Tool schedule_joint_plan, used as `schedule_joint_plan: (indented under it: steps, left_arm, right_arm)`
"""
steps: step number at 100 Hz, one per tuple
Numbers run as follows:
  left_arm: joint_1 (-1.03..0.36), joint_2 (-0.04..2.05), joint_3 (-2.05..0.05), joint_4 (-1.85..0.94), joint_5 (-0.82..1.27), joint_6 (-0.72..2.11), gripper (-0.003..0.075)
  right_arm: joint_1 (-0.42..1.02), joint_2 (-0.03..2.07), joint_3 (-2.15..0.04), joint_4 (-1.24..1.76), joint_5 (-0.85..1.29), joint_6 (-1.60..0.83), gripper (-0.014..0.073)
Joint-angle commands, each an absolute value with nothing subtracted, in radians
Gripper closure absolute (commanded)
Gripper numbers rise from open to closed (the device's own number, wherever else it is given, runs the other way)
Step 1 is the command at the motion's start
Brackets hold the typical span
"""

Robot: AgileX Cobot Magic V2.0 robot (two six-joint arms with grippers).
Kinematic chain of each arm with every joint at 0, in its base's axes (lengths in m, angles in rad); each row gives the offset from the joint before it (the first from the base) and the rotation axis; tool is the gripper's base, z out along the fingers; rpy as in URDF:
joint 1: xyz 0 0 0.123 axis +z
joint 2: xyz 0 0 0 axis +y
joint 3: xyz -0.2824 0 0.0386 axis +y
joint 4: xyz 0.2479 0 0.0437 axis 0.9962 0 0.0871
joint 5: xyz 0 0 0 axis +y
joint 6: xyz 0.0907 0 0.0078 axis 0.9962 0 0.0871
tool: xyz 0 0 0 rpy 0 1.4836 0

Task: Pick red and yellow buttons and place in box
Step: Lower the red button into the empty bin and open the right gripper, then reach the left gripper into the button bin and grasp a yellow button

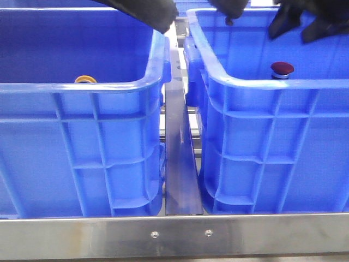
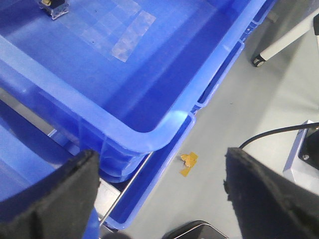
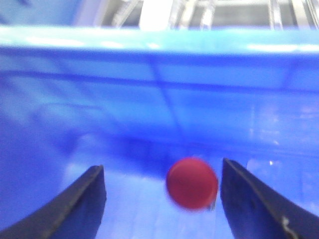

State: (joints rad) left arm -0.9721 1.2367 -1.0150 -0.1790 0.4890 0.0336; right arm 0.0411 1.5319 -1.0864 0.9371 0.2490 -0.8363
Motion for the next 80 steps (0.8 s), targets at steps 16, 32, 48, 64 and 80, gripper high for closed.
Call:
schedule_joint_plan:
  steps: [16, 32, 48, 64, 80]
  left_arm:
    - [-0.979, 1.214, -1.043, -0.195, 0.428, 0.032, 0.022]
    - [-0.979, 1.214, -1.043, -0.195, 0.428, 0.032, 0.022]
    - [-0.977, 1.214, -1.043, -0.195, 0.428, 0.032, 0.022]
    - [-0.943, 1.21, -1.043, -0.195, 0.432, 0.022, 0.0222]
    - [-0.796, 1.189, -1.075, -0.193, 0.533, -0.066, 0.0223]
  right_arm:
    - [0.02, 1.252, -0.967, 0.945, 0.246, -0.846, 0.008]
    - [0.02, 1.068, -0.844, 0.945, 0.243, -0.846, 0.0093]
    - [0.02, 0.888, -0.746, 0.945, 0.243, -0.846, 0.0105]
    - [0.02, 0.754, -0.671, 0.945, 0.243, -0.846, 0.0105]
    - [0.02, 0.691, -0.625, 0.945, 0.243, -0.846, 0.0105]
